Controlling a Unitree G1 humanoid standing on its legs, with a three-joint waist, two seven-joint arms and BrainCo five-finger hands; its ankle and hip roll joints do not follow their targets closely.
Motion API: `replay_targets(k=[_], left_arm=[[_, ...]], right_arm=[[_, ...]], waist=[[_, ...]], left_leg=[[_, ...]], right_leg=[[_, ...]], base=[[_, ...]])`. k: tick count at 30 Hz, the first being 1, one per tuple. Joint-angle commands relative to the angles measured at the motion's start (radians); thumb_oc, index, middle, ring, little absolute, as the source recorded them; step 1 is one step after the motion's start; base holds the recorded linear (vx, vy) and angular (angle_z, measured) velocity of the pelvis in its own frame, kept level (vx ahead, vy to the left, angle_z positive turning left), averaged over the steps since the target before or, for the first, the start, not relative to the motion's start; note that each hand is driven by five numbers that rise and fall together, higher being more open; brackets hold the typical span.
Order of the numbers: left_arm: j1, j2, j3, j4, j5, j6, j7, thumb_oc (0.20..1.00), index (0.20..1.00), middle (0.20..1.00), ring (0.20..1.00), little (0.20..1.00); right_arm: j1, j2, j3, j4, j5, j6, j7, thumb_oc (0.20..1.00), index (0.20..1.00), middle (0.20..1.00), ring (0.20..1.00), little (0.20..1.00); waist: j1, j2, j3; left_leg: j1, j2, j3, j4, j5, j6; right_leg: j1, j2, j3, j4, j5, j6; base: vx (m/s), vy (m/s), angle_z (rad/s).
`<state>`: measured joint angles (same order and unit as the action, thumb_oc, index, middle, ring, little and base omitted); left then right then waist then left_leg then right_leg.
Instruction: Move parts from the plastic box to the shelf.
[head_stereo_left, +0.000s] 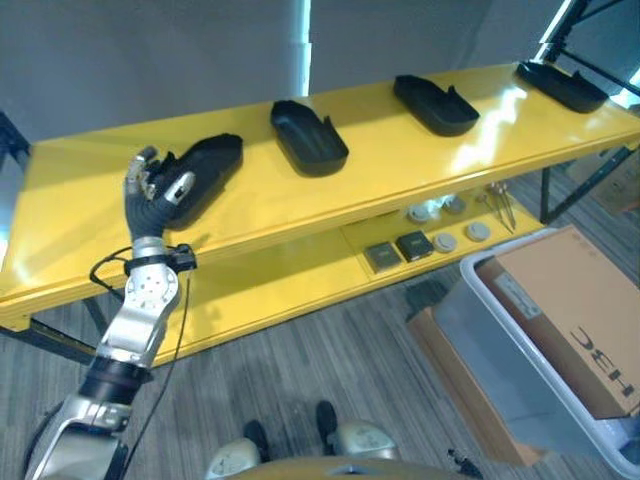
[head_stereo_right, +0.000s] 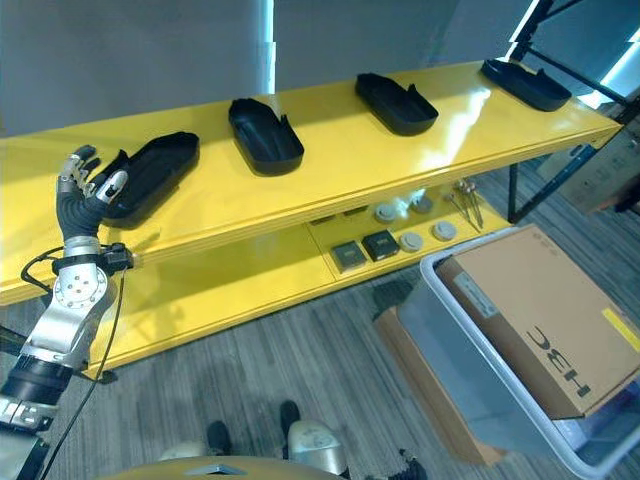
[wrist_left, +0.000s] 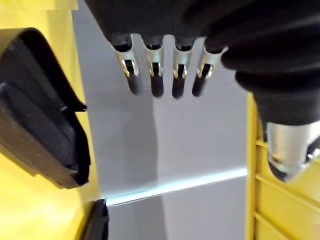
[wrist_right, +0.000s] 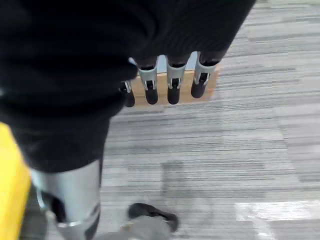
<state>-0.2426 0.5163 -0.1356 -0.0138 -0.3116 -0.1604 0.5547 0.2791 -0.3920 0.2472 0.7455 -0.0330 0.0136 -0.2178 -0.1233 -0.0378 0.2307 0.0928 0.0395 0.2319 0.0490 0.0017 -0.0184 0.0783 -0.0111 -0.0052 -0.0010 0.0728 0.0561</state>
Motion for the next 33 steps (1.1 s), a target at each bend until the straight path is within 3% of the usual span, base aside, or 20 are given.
replay_targets(k=[1,2,6,7,8,12,13,20,21,27,33], left_arm=[[0.048,-0.012,0.059,-0.065,-0.02,-0.04,-0.111,1.0,1.0,1.0,1.0,1.0],[0.088,-0.019,0.071,-0.107,-0.035,-0.045,-0.141,1.0,1.0,1.0,1.0,1.0],[0.244,-0.028,0.124,-0.226,-0.124,-0.003,-0.203,1.0,1.0,1.0,1.0,1.0],[0.246,-0.028,0.125,-0.228,-0.125,0.003,-0.202,1.0,1.0,1.0,1.0,1.0],[0.265,-0.028,0.13,-0.23,-0.122,0.004,-0.202,1.0,1.0,1.0,1.0,1.0],[0.294,-0.033,0.15,-0.234,-0.113,0.023,-0.177,1.0,1.0,1.0,1.0,1.0],[0.306,-0.037,0.167,-0.23,-0.104,0.02,-0.169,1.0,1.0,1.0,1.0,1.0],[0.33,-0.046,0.212,-0.23,-0.095,0.07,-0.2,1.0,1.0,1.0,1.0,1.0],[0.345,-0.048,0.224,-0.226,-0.083,0.08,-0.22,1.0,1.0,1.0,1.0,1.0],[0.365,-0.031,0.227,-0.187,-0.058,0.074,-0.264,1.0,1.0,1.0,1.0,1.0],[0.368,-0.004,0.207,-0.146,-0.061,0.033,-0.285,1.0,1.0,1.0,1.0,1.0]], right_arm=[[0.01,-0.045,-0.054,-0.154,0.202,-0.075,-0.103,1.0,1.0,1.0,1.0,1.0],[0.004,-0.055,-0.091,-0.219,0.241,-0.113,-0.122,1.0,1.0,1.0,1.0,1.0],[-0.108,-0.126,-0.225,-0.64,0.404,-0.12,-0.147,1.0,1.0,1.0,1.0,1.0],[-0.115,-0.128,-0.225,-0.65,0.402,-0.139,-0.147,1.0,1.0,1.0,1.0,1.0],[-0.162,-0.143,-0.239,-0.73,0.424,-0.098,-0.148,1.0,1.0,1.0,1.0,1.0],[-0.337,-0.179,-0.219,-0.816,0.474,-0.084,-0.126,1.0,1.0,1.0,1.0,1.0],[-0.413,-0.173,-0.18,-0.824,0.464,-0.075,-0.119,1.0,1.0,1.0,1.0,1.0],[-0.603,-0.09,-0.046,-0.73,0.455,0.008,-0.144,1.0,1.0,1.0,1.0,1.0],[-0.658,-0.038,-0.006,-0.643,0.447,0.016,-0.153,1.0,1.0,1.0,1.0,1.0],[-0.785,0.012,0.036,-0.452,0.458,-0.007,-0.166,1.0,1.0,1.0,1.0,1.0],[-0.894,-0.004,0.021,-0.324,0.456,-0.04,-0.199,1.0,1.0,1.0,1.0,1.0]], waist=[[0.017,-0.03,-0.042],[0.022,-0.026,-0.039],[0.054,-0.008,-0.04],[0.055,-0.008,-0.041],[0.066,-0.005,-0.044],[0.108,0.009,-0.045],[0.138,0.012,-0.045],[0.228,0.012,-0.051],[0.264,0.011,-0.053],[0.336,0.012,-0.046],[0.383,0.021,-0.021]], left_leg=[[-0.097,-0.006,-0.076,0.081,0.018,0.018],[-0.085,-0.008,-0.084,0.079,0.013,0.019],[-0.057,-0.027,-0.114,0.058,0.0,0.024],[-0.059,-0.029,-0.115,0.056,0.004,0.024],[-0.057,-0.033,-0.121,0.051,0.002,0.024],[-0.048,-0.047,-0.142,0.031,-0.001,0.023],[-0.047,-0.055,-0.154,0.023,0.002,0.021],[-0.04,-0.07,-0.194,-0.006,0.012,0.018],[-0.036,-0.071,-0.208,-0.021,0.018,0.019],[-0.037,-0.073,-0.235,-0.041,0.027,0.022],[-0.061,-0.077,-0.258,-0.036,0.031,0.025]], right_leg=[[-0.019,-0.011,-0.011,-0.002,0.021,0.052],[-0.01,-0.012,-0.013,-0.003,0.018,0.053],[-0.006,-0.018,-0.027,0.0,0.007,0.053],[-0.01,-0.018,-0.028,0.0,0.009,0.052],[-0.012,-0.021,-0.035,0.001,0.006,0.052],[-0.008,-0.03,-0.062,0.0,-0.003,0.052],[-0.003,-0.035,-0.079,-0.003,-0.003,0.052],[0.017,-0.047,-0.13,-0.007,-0.009,0.048],[0.026,-0.051,-0.153,-0.006,-0.013,0.047],[0.035,-0.059,-0.201,0.009,-0.027,0.045],[0.024,-0.066,-0.23,0.028,-0.033,0.045]], base=[[-0.02,0.066,0.07],[-0.04,0.078,0.13],[-0.05,0.106,0.09],[-0.06,0.098,0.1],[-0.06,0.078,0.2],[-0.07,0.118,0.17],[-0.07,0.128,0.26],[-0.01,0.065,0.37],[0.04,0.048,0.66],[0.04,0.016,0.33],[0.0,-0.006,0.26]])
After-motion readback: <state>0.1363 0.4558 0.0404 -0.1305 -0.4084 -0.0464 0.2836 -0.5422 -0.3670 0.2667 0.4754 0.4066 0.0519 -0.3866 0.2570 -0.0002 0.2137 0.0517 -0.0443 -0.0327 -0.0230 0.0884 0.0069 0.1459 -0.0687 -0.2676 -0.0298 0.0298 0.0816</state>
